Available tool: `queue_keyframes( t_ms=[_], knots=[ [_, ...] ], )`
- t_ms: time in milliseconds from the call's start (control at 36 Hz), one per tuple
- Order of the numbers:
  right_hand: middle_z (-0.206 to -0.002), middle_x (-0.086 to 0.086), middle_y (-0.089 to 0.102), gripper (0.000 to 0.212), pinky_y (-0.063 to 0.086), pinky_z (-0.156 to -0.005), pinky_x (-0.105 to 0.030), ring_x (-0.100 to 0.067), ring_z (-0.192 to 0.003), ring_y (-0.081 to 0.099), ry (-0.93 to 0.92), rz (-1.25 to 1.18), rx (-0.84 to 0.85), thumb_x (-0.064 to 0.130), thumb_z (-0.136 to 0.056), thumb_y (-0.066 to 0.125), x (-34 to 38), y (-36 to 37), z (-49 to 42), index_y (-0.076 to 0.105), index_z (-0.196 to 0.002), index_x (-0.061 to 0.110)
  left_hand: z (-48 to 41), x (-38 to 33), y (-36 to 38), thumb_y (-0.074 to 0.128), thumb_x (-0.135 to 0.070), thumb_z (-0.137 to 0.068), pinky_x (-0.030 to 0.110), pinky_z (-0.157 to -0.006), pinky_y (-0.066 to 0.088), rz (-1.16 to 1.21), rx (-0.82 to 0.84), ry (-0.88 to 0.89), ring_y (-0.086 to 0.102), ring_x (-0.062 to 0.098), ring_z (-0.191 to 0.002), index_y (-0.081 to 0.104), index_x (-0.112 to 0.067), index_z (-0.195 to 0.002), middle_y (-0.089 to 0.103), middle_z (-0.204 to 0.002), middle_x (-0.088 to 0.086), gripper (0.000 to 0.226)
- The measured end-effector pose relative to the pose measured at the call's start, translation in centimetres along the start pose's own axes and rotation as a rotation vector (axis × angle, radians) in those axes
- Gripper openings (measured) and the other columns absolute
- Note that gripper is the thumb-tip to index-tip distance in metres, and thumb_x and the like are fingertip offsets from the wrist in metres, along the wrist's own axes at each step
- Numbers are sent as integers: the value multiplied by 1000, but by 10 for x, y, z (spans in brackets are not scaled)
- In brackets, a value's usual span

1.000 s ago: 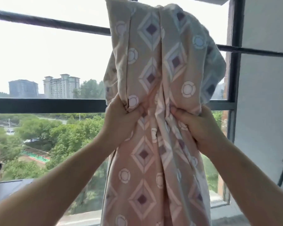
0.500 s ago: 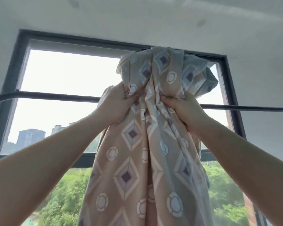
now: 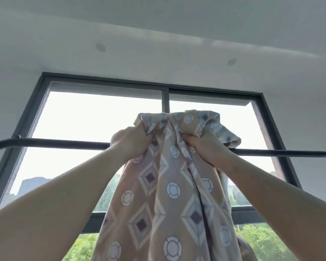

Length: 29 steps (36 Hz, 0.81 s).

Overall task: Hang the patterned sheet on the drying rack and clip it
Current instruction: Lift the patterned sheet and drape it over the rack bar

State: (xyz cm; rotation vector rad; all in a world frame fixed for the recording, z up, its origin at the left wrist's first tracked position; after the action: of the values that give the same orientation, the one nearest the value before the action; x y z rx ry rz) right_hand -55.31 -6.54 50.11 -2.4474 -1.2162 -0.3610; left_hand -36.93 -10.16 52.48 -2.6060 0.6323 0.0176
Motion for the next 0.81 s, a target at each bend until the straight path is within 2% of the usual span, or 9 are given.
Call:
queue_keyframes(
  t_ms=[111,194,278,389,444,528,611,667,806],
  knots=[
    [-98,-4,67,37,47,-88,-36,-22,-94,61,4,198,3,41,-92,48,-1,3,-16,64,-100,9,-6,-1,-1,31,-33,-95,34,-76,41,-15,41,-113,55,27,-96,46,-14,-121,60,-113,7,36],
    [-115,-6,61,44,40,-90,-30,-22,-103,55,45,362,4,40,-98,37,-1,4,-24,58,-115,7,-6,-3,-5,37,-23,-91,34,-75,40,-33,95,-172,51,28,-90,43,-9,-116,58,-114,12,30],
    [-108,-11,63,59,44,-79,-33,-27,-93,59,217,457,86,56,-95,30,-2,6,-28,62,-107,7,-9,-3,-5,34,-31,-91,36,-84,45,-85,203,-134,55,27,-96,43,-16,-120,56,-118,10,34],
    [-98,-11,64,70,44,-80,-35,-25,-83,59,375,452,271,67,-89,24,-8,7,-26,65,-94,11,-11,0,4,25,-49,-92,37,-95,42,-128,291,-113,55,22,-97,57,-21,-90,58,-101,1,42],
    [-97,-10,65,71,43,-87,-36,-25,-87,60,356,478,310,67,-90,20,-14,5,-24,66,-83,15,-12,0,6,27,-48,-94,36,-94,41,-120,267,-126,54,24,-95,57,-17,-90,55,-87,1,44],
    [-97,-6,66,70,43,-94,-40,-25,-92,61,293,519,190,71,-87,20,-23,-4,-23,66,-83,18,-7,-6,4,28,-45,-93,33,-83,39,-131,219,-140,54,23,-89,52,-16,-74,53,-75,1,43],
    [-98,-2,59,70,41,-87,-38,-23,-90,55,209,586,-8,67,-89,22,-25,-10,-20,54,-116,10,6,-14,2,24,-43,-94,32,-73,32,-179,104,-135,52,24,-85,55,-12,-87,54,-79,4,44],
    [-100,-1,55,61,35,-93,-41,-24,-94,51,125,592,-98,59,-92,23,-25,-10,-14,41,-127,13,15,-16,5,18,-41,-95,35,-75,30,-220,-6,-92,50,26,-85,54,-15,-107,55,-85,6,46],
    [-83,7,54,39,22,-91,-38,-25,-100,48,-22,565,-133,51,-94,22,-34,-4,8,46,-100,20,37,-10,10,16,-42,-97,40,-87,30,-229,-252,13,50,28,-94,51,-10,-117,61,-102,14,52]
  ],
)
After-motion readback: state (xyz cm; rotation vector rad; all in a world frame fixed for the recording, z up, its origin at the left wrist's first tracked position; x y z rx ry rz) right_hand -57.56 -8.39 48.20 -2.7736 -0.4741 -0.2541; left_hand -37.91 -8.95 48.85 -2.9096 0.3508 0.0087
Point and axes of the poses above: each hand's wrist, its own z-axis away from the middle knuckle, its own y-axis out of the palm, x = y × z, the point moved 3 cm from there along -z, towards the middle knuckle
